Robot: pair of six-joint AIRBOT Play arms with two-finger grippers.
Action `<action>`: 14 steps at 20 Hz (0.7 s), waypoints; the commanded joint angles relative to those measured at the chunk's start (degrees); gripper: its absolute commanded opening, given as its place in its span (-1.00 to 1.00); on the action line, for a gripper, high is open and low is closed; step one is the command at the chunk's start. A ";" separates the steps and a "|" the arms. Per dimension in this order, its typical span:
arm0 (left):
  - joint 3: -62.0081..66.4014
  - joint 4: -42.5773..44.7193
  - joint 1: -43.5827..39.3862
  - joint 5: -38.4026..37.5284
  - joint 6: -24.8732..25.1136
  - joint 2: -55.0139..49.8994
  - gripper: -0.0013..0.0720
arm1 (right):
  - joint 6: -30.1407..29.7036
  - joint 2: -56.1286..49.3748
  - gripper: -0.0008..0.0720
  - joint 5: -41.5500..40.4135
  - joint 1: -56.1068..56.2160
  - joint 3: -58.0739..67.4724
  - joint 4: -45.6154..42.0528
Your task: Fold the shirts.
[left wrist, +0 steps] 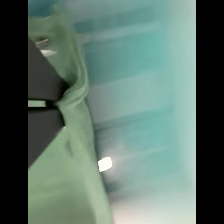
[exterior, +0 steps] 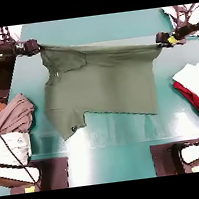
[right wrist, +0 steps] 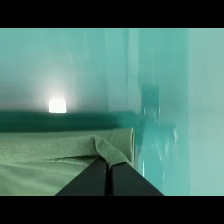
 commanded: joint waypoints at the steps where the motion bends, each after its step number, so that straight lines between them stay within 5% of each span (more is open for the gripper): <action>1: 0.00 4.52 0.07 8.41 1.57 -2.08 -0.89 | 1.18 -2.21 -0.95 -8.37 2.27 -0.07 -0.96; 6: -0.04 17.59 0.07 -0.24 1.68 -2.16 -0.89 | 0.90 -2.29 -0.95 -4.11 5.53 -0.09 -1.09; 14: -0.96 26.08 0.04 -18.97 4.94 -2.16 -0.88 | 0.96 -3.17 -0.95 8.72 12.81 -3.32 -10.82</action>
